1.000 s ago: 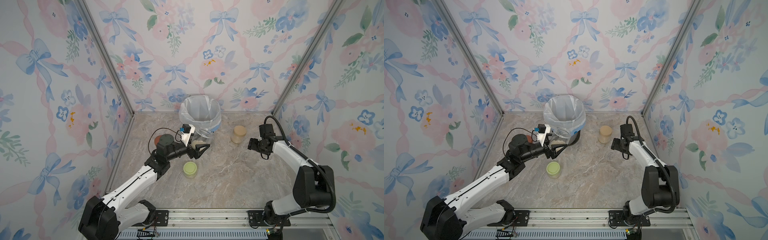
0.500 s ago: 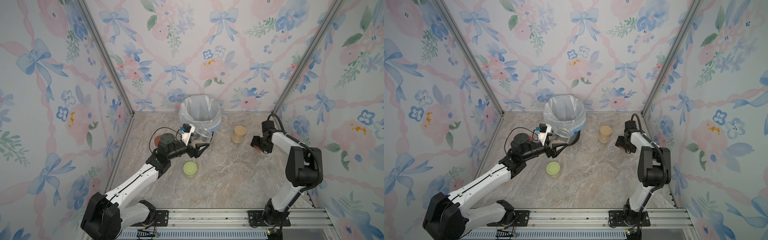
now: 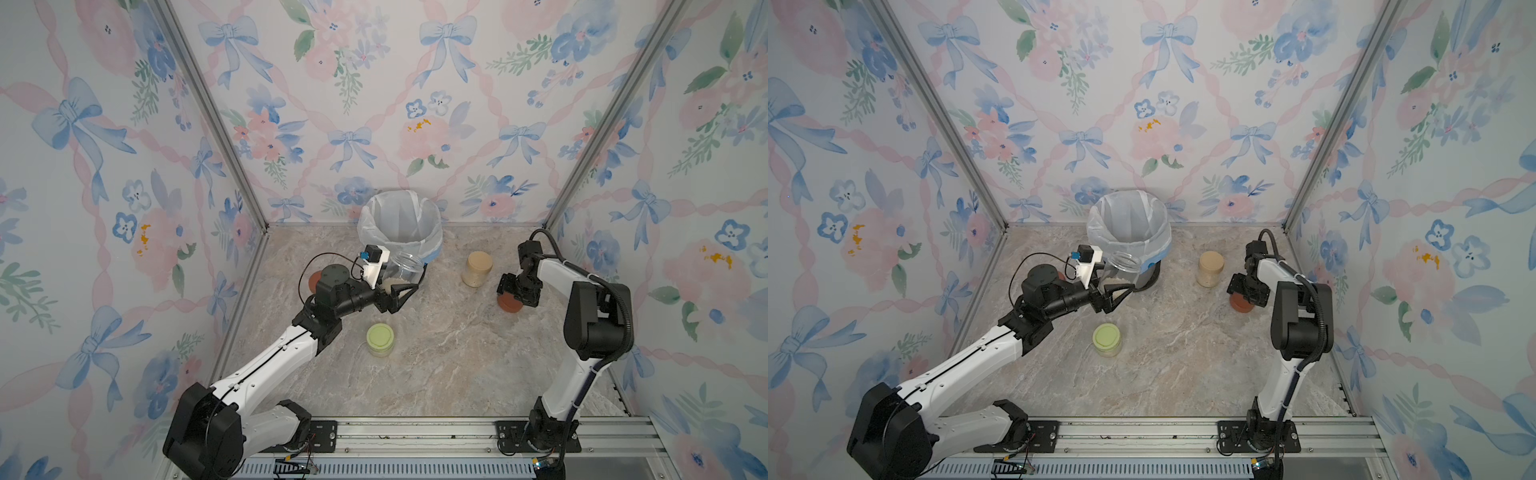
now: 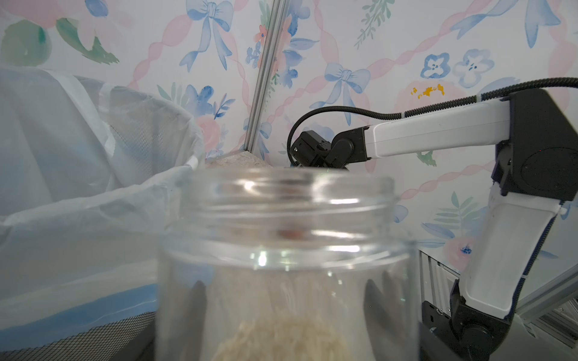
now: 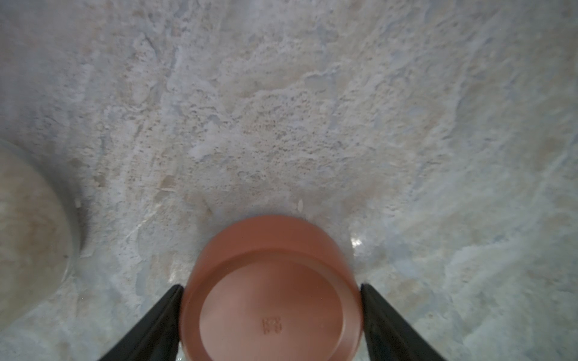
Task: Empty moldy rice from jars
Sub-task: Place the lid at the center of the board, then pour the moldy rice from the jar into the trash bin.
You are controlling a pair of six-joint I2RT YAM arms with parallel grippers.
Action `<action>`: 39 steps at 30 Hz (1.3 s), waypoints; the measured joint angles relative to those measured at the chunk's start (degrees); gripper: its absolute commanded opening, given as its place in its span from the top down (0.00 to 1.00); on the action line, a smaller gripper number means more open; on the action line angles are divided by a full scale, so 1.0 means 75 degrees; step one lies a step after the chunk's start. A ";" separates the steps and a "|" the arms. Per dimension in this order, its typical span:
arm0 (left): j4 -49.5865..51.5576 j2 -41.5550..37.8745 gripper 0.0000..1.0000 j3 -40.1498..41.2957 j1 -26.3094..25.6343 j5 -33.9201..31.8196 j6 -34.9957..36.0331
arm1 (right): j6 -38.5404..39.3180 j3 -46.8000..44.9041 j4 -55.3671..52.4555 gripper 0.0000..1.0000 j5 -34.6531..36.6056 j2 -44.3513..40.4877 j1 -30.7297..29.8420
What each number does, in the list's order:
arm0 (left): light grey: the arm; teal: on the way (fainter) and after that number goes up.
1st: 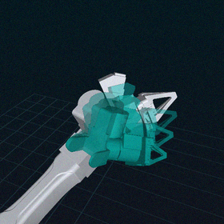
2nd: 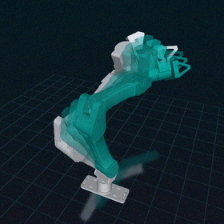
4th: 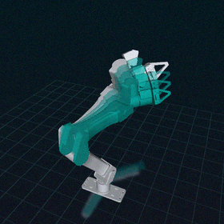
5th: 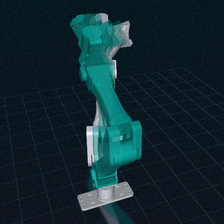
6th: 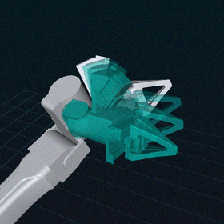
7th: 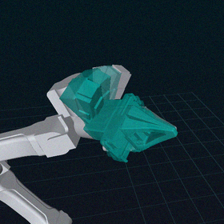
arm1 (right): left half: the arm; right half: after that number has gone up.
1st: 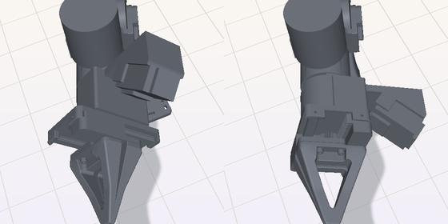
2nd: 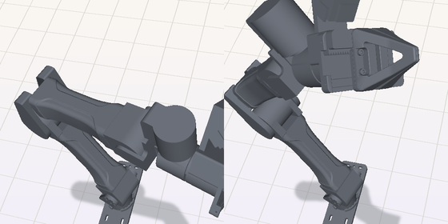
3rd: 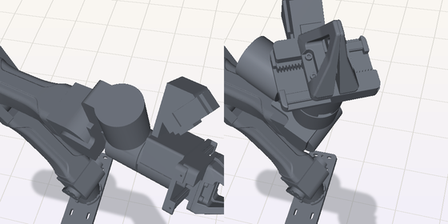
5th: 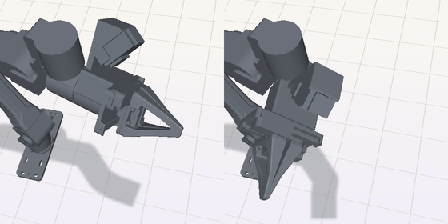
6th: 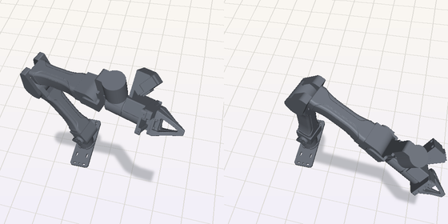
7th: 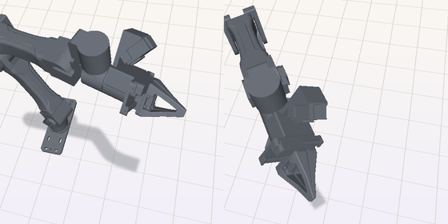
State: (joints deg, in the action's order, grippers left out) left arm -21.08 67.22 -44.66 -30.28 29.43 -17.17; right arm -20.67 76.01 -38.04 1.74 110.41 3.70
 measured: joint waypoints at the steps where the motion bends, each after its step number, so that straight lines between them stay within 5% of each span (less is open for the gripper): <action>1: 0.0000 0.0015 1.00 -0.0003 0.0003 -0.0003 0.0000 | -0.0026 0.0000 -0.0058 0.02 -0.0012 -0.0006 0.0000; 16: 0.0000 0.0090 1.00 -0.0210 0.0044 0.0079 0.0023 | -0.0017 0.0204 -0.1661 0.03 0.0023 -0.1696 -0.0137; 29: -0.0006 0.0090 1.00 -0.0428 0.0044 0.0087 0.0023 | -0.0038 0.1988 -0.2943 0.03 0.0137 -0.2763 -0.1480; 39: 0.0131 0.0090 1.00 -0.0723 0.0044 0.0087 0.0023 | -0.0679 0.3421 -0.3048 0.03 -0.0877 -0.3010 -0.2221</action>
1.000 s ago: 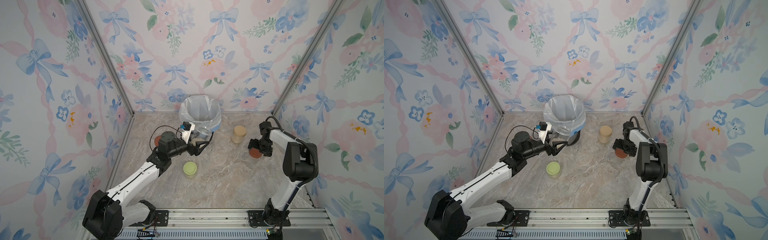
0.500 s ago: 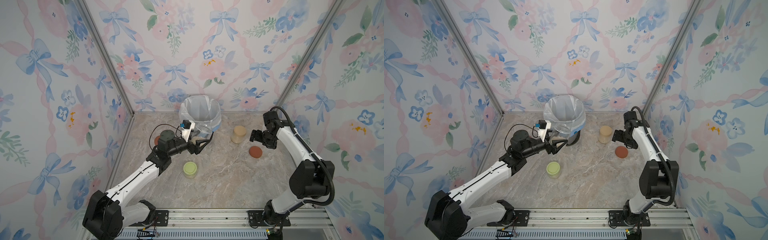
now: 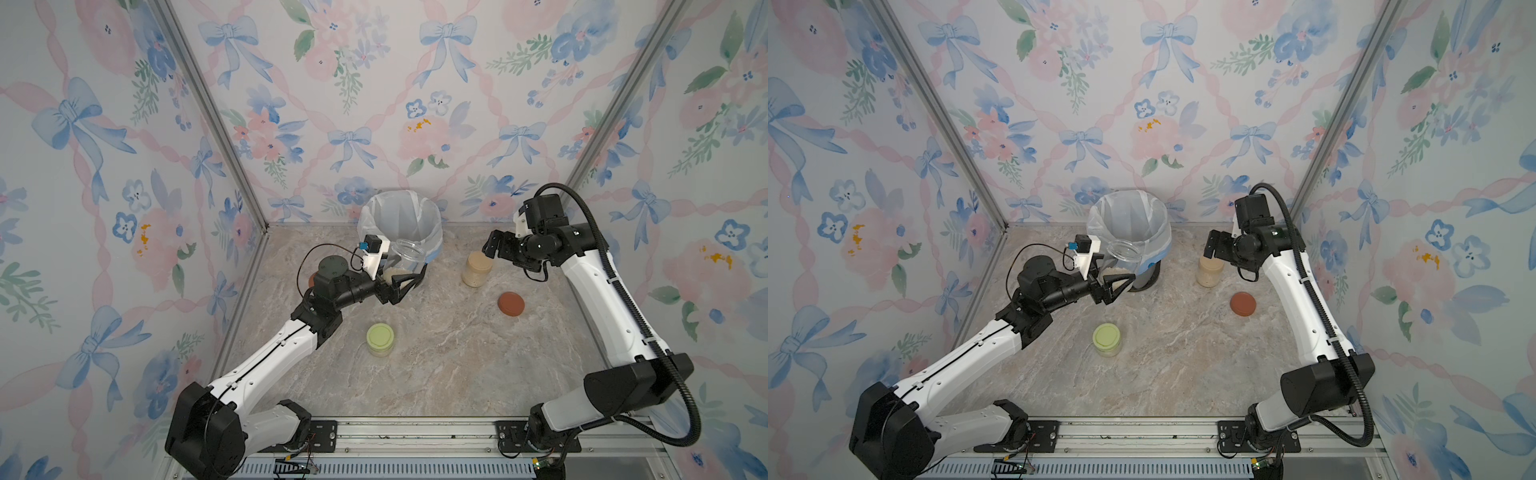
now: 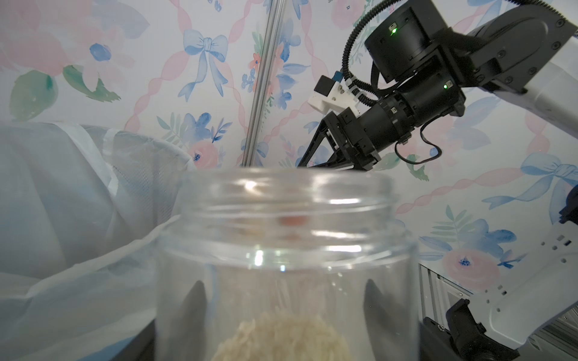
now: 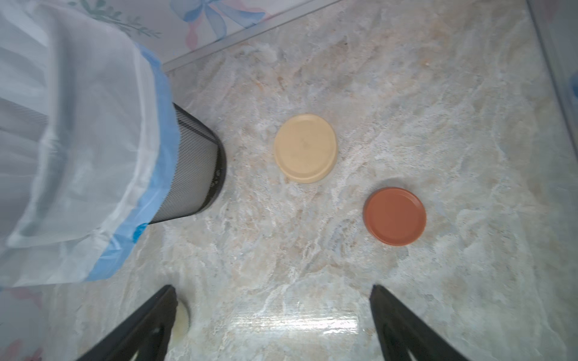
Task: Empty moldy rice from jars
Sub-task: Pour the moldy rice from the jar into the trash bin.
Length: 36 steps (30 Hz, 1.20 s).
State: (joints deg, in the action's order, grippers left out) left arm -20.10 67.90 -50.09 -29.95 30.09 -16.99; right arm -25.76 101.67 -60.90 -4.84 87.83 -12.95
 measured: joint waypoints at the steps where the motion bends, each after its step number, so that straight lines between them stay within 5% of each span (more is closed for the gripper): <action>1: 0.0012 0.0006 1.00 -0.0032 0.0000 0.0000 0.0000 | -0.0061 0.0117 0.0012 0.03 -0.0122 0.0000 -0.0064; 19: 0.0251 0.0618 1.00 -0.0947 0.0000 -0.0402 -0.0003 | -0.0813 0.1058 0.1023 0.03 -0.2308 0.0003 -0.1043; 36: 0.0536 0.1303 1.00 -0.1626 0.0000 -0.0734 -0.0370 | -0.1058 0.1055 0.2684 0.03 -0.2465 0.0079 -0.2250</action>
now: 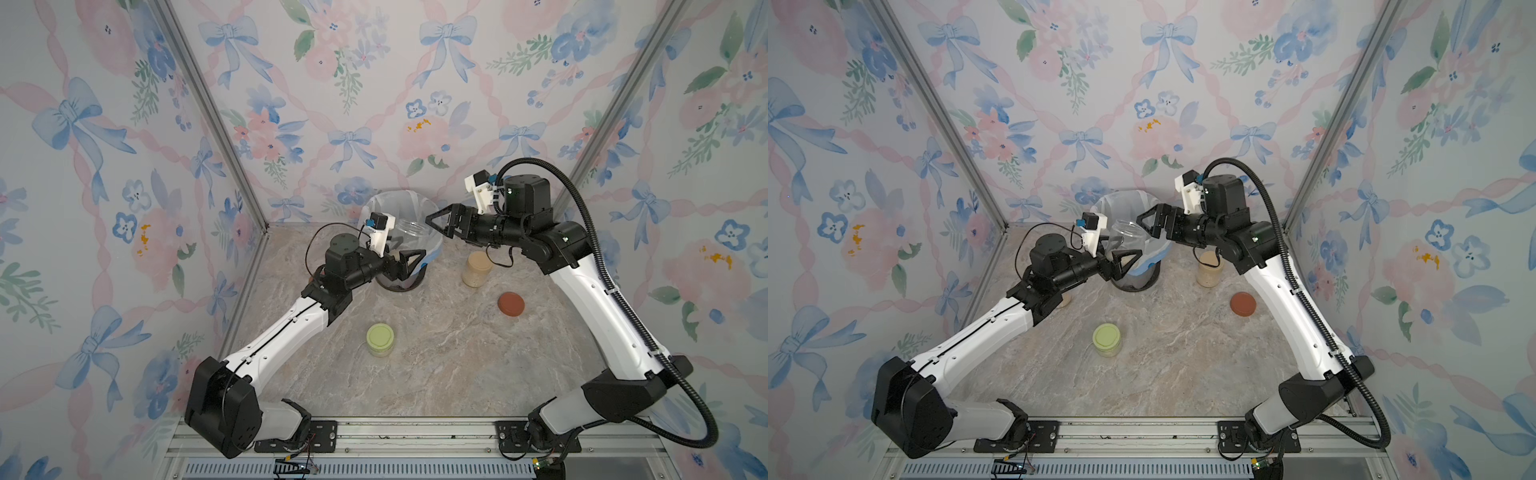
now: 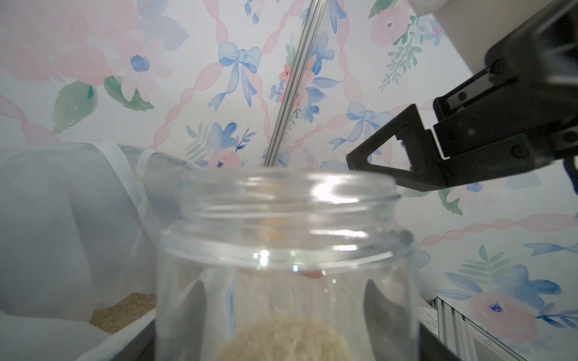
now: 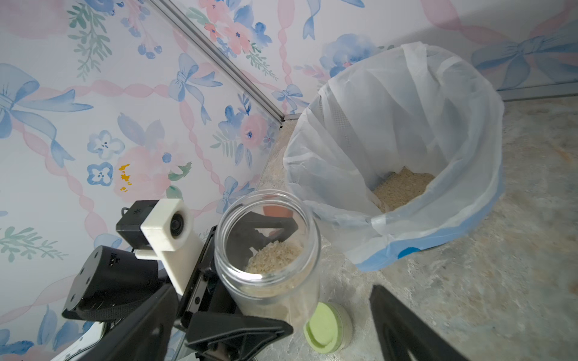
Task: Empty moldy rice from jars
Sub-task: Pour the moldy rice from the jar into the trash bin.
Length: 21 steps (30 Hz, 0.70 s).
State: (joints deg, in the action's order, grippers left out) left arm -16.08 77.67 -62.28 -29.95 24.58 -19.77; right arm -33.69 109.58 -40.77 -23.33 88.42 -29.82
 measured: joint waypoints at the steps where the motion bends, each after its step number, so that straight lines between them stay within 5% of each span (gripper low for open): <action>1: -0.0003 0.0050 1.00 -0.0026 0.0000 -0.0017 0.0000 | 0.0003 0.0003 0.0029 0.03 0.0029 0.0035 -0.0064; 21: 0.0140 0.0513 1.00 -0.0490 0.0006 -0.0003 0.0006 | 0.0376 0.0784 -0.0020 0.03 0.1381 0.1559 -0.0845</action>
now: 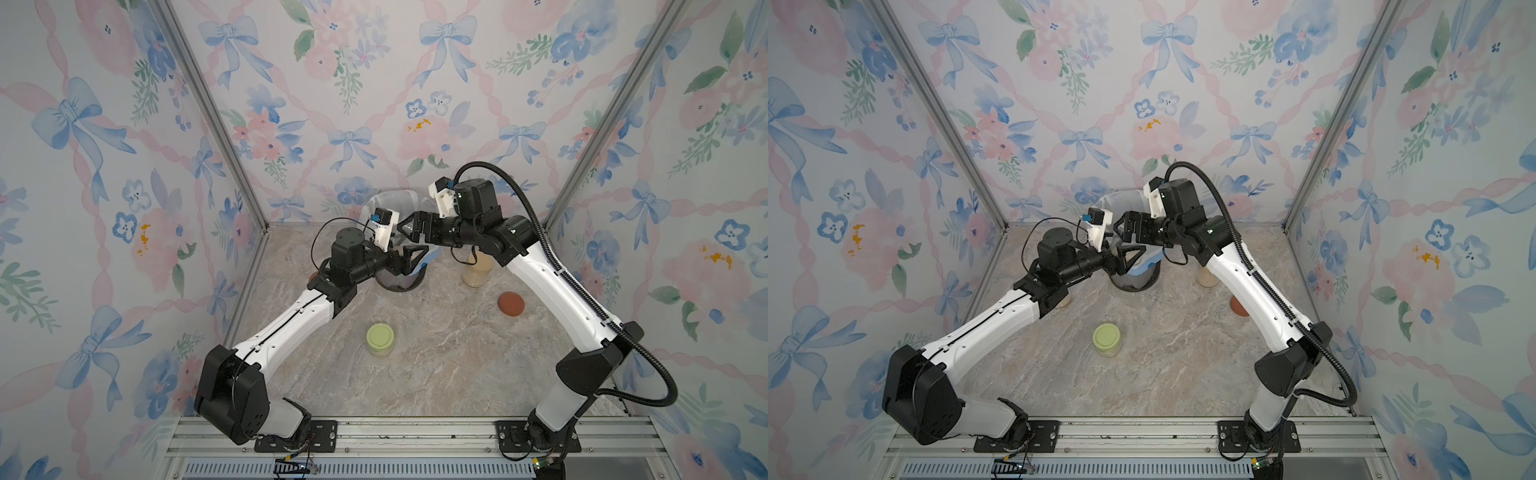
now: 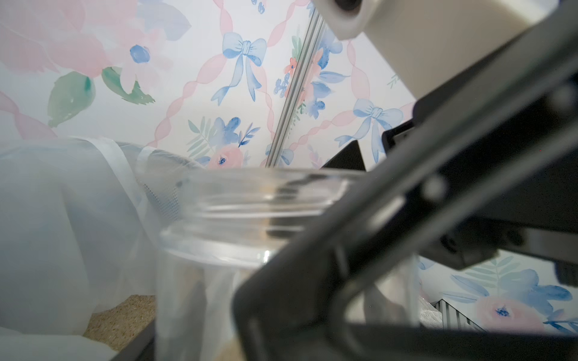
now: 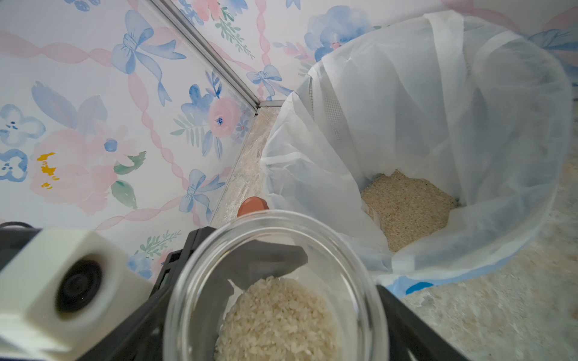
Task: Empty moldy rice from jars
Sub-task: Pour the moldy rice from the jar into the trash bin.
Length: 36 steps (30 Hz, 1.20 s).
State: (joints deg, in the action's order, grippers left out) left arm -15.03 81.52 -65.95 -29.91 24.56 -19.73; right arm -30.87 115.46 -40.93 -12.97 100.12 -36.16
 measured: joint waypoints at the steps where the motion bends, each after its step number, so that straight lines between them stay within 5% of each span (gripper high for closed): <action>1: 0.0000 0.0038 1.00 -0.0041 0.0000 0.0003 0.0000 | 0.0003 0.0035 0.0006 0.03 0.0026 0.0052 -0.0015; 7: 0.0035 0.0251 1.00 -0.0329 0.0000 0.0055 0.0020 | -0.0029 0.0052 0.0096 0.01 0.0201 0.0216 -0.0064; 10: 0.0082 0.0291 1.00 -0.0382 0.0003 0.0111 0.0035 | -0.0017 0.0052 0.0140 0.17 0.0306 0.0224 -0.0067; 11: 0.0087 0.0291 1.00 -0.0396 0.0003 0.0125 0.0023 | -0.0041 0.0052 0.0149 0.24 0.0309 0.0227 -0.0052; 15: 0.0111 0.0297 1.00 -0.0411 0.0017 0.0175 0.0064 | -0.0032 0.0052 0.0157 0.86 0.0344 0.0227 -0.0058; 17: 0.0117 0.0297 1.00 -0.0411 0.0017 0.0184 0.0064 | -0.0032 0.0058 0.0146 1.00 0.0344 0.0227 -0.0055; 29: -0.0137 0.0268 0.03 -0.0423 0.0061 0.0157 0.0070 | -0.0149 0.1119 -0.0574 1.00 0.0251 0.0673 -0.0026; 36: -0.0542 0.0166 0.02 -0.0423 0.0105 -0.0058 0.0312 | -0.0973 0.2194 -0.0874 1.00 -0.0052 0.1169 0.0073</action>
State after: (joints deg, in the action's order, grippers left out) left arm -19.09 82.76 -69.12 -29.12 24.12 -17.39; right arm -38.17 131.92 -47.48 -13.37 108.88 -35.62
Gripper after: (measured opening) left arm 0.978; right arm 0.872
